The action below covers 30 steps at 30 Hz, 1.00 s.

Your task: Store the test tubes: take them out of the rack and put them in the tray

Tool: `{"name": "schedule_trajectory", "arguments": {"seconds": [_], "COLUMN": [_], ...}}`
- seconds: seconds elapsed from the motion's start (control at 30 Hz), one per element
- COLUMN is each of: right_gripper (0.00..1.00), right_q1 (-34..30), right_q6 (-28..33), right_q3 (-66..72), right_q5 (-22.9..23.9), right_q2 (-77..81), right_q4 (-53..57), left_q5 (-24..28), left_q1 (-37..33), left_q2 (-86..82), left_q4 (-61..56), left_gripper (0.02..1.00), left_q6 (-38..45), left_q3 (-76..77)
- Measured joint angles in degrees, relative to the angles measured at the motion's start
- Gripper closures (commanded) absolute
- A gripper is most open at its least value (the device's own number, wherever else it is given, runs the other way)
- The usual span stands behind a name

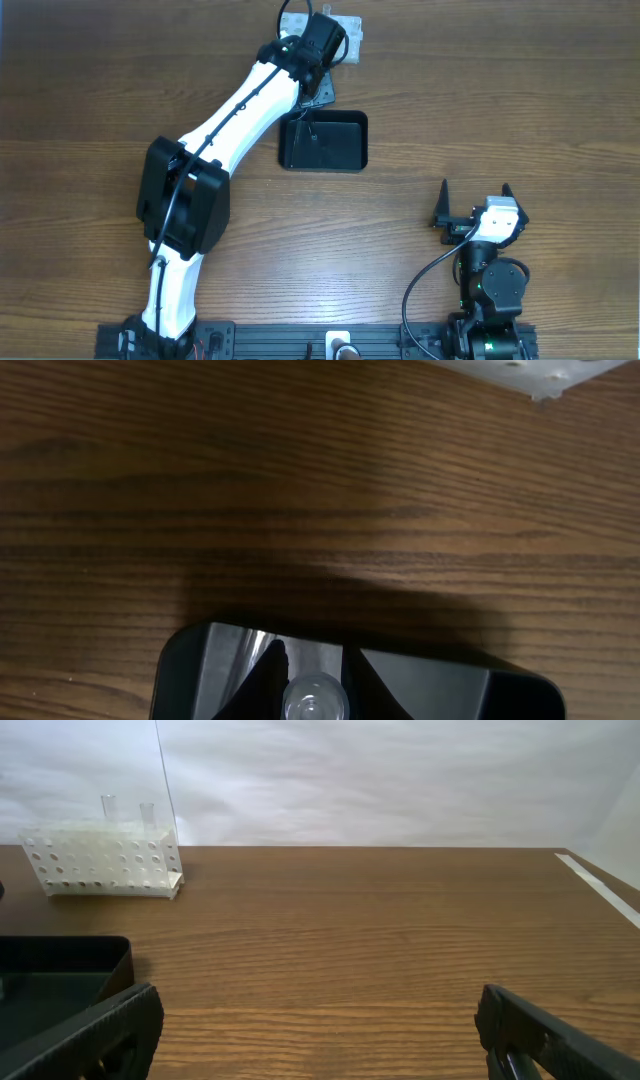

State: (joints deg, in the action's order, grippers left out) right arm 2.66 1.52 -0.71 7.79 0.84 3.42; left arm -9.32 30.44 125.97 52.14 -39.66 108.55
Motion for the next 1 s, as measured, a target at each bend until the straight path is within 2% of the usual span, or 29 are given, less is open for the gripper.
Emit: {"name": "schedule_trajectory", "arguments": {"seconds": [0.27,0.63,1.0], "right_gripper": [0.007,0.007,0.009], "right_q1": [0.0,0.0,-0.02], "right_q6": [-0.02,0.04,0.02], "right_q3": [0.0,0.0,0.0], "right_q5": [0.0,0.0,0.0], "right_q2": [0.0,0.0,0.0], "right_q4": [0.0,0.0,0.0], "left_q5": [0.37,-0.35,-1.11], "left_q1": [2.23,3.52,3.52], "left_q2": [0.0,0.94,3.48], "left_q4": [0.2,2.8,3.08], "left_gripper": [0.906,0.952,0.917], "left_q6": [5.27,11.28,12.7], "left_q3": [0.0,0.0,0.02]}}
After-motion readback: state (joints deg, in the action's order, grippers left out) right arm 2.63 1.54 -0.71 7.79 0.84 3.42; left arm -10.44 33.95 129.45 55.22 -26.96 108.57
